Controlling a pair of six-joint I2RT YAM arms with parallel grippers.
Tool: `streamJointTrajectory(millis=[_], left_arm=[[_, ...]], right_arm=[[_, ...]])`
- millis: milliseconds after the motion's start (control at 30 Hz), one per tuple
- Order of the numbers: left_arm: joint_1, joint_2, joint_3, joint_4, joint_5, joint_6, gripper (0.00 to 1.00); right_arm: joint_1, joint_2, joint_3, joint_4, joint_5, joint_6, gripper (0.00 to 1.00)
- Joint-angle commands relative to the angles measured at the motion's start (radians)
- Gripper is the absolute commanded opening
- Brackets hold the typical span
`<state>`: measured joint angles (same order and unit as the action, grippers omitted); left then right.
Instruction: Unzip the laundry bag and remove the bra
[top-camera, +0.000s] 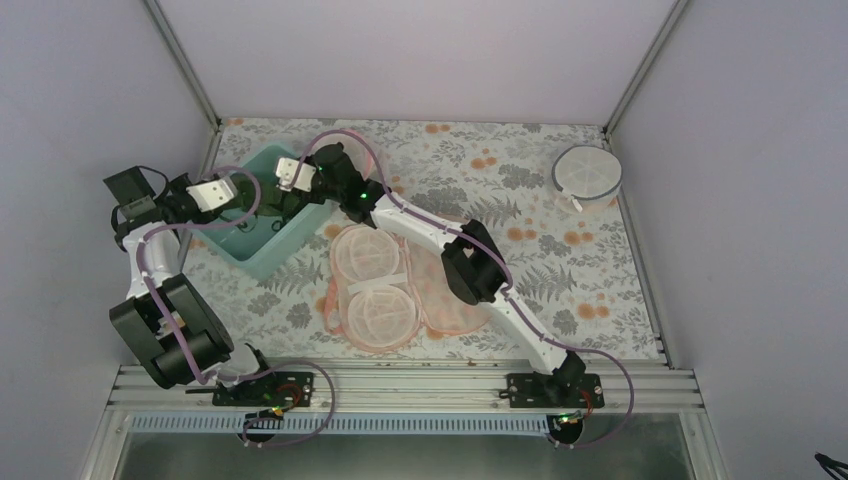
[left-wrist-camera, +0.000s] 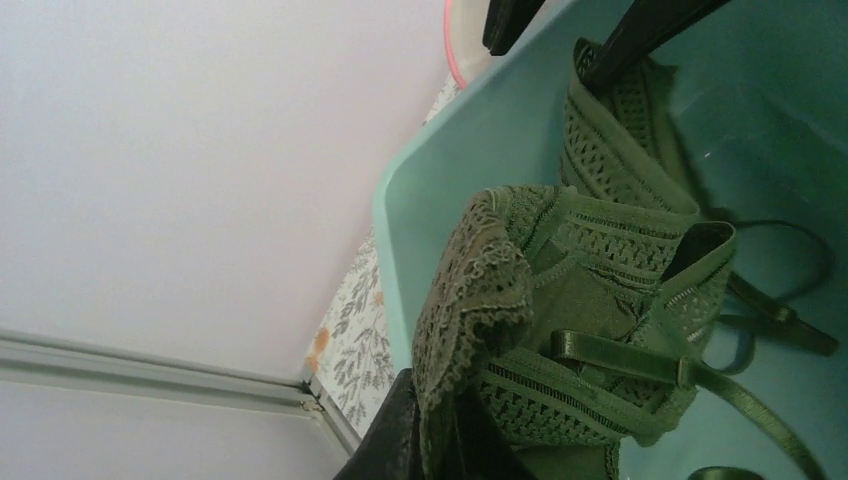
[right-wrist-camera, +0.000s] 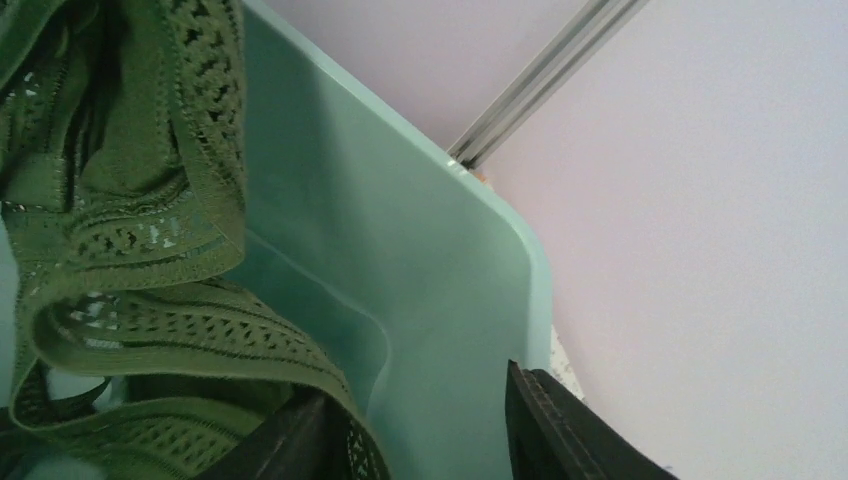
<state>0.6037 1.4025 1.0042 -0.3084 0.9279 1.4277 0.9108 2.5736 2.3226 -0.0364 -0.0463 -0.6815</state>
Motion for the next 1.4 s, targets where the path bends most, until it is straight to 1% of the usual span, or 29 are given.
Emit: streamJointTrajectory(millis=[0,100,233,367,567,700,867,967,1033,1133,1233,1267,1300,1333,1367], left_arm=[[-0.005,-0.01,0.02,-0.013,0.043,0.087,0.02],[-0.005,0.0,0.029,-0.027,0.047,0.103,0.02],[-0.005,0.009,0.031,-0.023,0.056,0.117,0.02],[-0.004,0.027,0.051,-0.014,0.052,0.101,0.02],[-0.024,0.003,0.008,-0.068,0.053,0.212,0.02],[-0.048,-0.007,0.026,-0.173,0.068,0.262,0.02],[-0.074,-0.076,-0.027,-0.293,0.05,0.436,0.02],[-0.074,-0.08,-0.049,-0.353,-0.005,0.551,0.02],[-0.072,-0.075,-0.067,-0.352,-0.061,0.616,0.02],[-0.072,-0.069,-0.083,-0.309,-0.093,0.644,0.02],[-0.074,-0.067,-0.089,-0.304,-0.128,0.72,0.03],[-0.072,-0.07,-0.091,-0.303,-0.132,0.727,0.06],[-0.072,-0.073,-0.089,-0.308,-0.134,0.736,0.16],[-0.072,-0.075,-0.082,-0.323,-0.136,0.75,0.29],[-0.072,-0.075,-0.069,-0.342,-0.14,0.769,0.38]], right_arm=[[0.008,-0.032,-0.021,-0.028,-0.007,-0.046,0.49],[0.006,-0.063,-0.04,-0.033,-0.013,-0.072,0.56],[-0.001,-0.106,-0.066,-0.076,-0.088,-0.124,0.65],[-0.012,-0.146,-0.082,-0.082,-0.15,-0.136,0.7],[-0.015,-0.187,-0.092,-0.073,-0.176,-0.115,0.71],[-0.022,-0.248,-0.166,0.015,-0.149,-0.052,0.71],[-0.058,-0.358,-0.289,0.128,-0.221,0.057,0.71],[-0.073,-0.4,-0.334,0.161,-0.225,0.084,0.71],[-0.075,-0.414,-0.344,0.159,-0.228,0.085,0.71],[-0.075,-0.419,-0.35,0.149,-0.237,0.088,0.71],[-0.075,-0.422,-0.36,0.147,-0.234,0.093,0.71],[-0.075,-0.423,-0.365,0.148,-0.233,0.094,0.71],[-0.076,-0.426,-0.369,0.147,-0.229,0.093,0.71],[-0.075,-0.427,-0.371,0.147,-0.228,0.093,0.71],[-0.075,-0.429,-0.375,0.148,-0.225,0.095,0.71]])
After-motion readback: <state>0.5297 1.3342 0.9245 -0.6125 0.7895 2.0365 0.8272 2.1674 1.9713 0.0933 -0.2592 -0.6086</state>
